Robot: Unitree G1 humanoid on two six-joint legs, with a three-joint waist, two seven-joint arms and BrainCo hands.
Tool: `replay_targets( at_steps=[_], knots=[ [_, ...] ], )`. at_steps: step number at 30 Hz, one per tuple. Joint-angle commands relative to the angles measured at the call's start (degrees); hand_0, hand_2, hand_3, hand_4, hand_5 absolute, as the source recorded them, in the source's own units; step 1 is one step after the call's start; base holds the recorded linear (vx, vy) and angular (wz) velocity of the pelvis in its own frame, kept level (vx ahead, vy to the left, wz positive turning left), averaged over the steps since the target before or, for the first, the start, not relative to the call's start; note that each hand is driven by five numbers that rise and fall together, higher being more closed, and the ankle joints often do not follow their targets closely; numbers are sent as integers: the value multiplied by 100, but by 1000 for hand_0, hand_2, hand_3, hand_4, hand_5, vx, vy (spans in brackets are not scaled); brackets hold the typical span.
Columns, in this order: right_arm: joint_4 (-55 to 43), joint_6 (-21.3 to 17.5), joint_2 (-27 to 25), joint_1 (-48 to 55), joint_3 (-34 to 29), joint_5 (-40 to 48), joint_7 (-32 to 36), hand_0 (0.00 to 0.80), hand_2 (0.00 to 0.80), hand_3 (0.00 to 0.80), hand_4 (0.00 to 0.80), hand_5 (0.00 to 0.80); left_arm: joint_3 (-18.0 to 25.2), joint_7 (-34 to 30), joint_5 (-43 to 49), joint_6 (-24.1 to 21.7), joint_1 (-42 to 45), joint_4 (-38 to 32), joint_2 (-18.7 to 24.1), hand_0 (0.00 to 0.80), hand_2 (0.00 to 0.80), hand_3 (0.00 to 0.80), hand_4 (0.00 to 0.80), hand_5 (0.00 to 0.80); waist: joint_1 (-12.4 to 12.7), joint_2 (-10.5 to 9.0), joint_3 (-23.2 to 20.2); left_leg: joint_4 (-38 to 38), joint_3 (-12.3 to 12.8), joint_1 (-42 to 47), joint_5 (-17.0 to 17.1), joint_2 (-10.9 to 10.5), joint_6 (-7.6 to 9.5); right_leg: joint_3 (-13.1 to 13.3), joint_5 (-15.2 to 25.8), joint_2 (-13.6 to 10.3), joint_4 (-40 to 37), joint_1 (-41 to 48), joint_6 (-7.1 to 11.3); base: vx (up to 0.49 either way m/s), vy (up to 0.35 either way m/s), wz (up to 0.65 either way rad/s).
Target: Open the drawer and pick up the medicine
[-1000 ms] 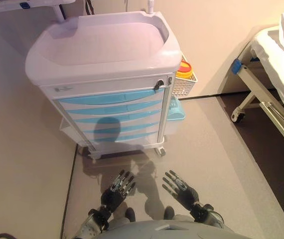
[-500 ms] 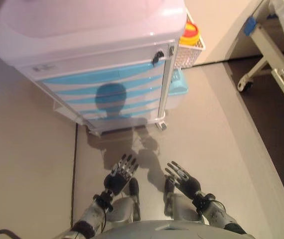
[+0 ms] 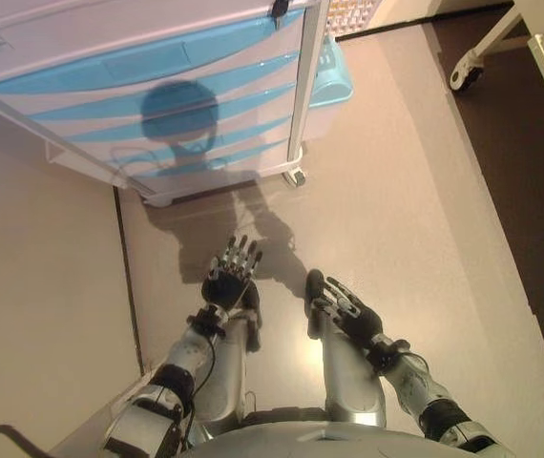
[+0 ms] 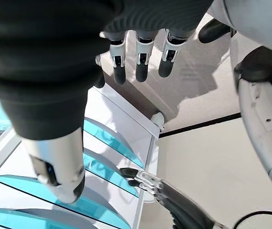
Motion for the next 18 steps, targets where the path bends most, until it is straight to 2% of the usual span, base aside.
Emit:
replay_targets(
  at_steps=[1,2,3,6,14,18],
  knots=[
    [-438,9,72,431,416,38,169,0,0,0,0,0,211,-392,-433,-93,86,-296,-183,0,0,0,0,0,-102,-3,-168,307,-316,-308,-408,-176,-43,336,-772,120,955,-177,97,-4,48,5],
    [-463,9,66,430,430,98,163,0,0,0,0,0,231,-423,-545,-90,14,-331,-195,0,0,0,0,0,-112,-5,-141,397,-308,-403,-420,-167,-35,350,-825,147,1113,-284,65,55,31,6],
    [-504,21,56,431,445,147,161,0,0,0,0,0,252,-475,-661,-74,-42,-366,-219,0,0,0,0,0,-122,-12,-106,522,-346,-428,-587,-184,-55,386,-1038,161,1343,-334,72,45,30,10],
    [-569,28,38,429,494,204,201,0,0,0,0,0,330,-717,-872,-37,-170,-420,-288,0,0,0,0,0,-147,-1,-43,657,-386,-611,-614,-193,-32,451,-1162,250,1742,-620,3,6,20,15],
    [-704,119,-17,447,578,561,148,0,0,0,0,0,400,-958,-1236,-222,-524,-689,-314,0,0,0,0,0,-238,2,18,686,-399,-991,-564,-186,23,590,-1172,423,2063,-1192,-25,6,6,9],
    [-812,175,-112,416,596,624,159,0,0,0,0,0,503,-919,-1358,-302,-833,-781,-134,0,0,0,0,0,-295,3,18,682,-360,-1198,-526,-178,30,629,-1169,502,2058,-1406,-51,1,-1,-2]
  ],
)
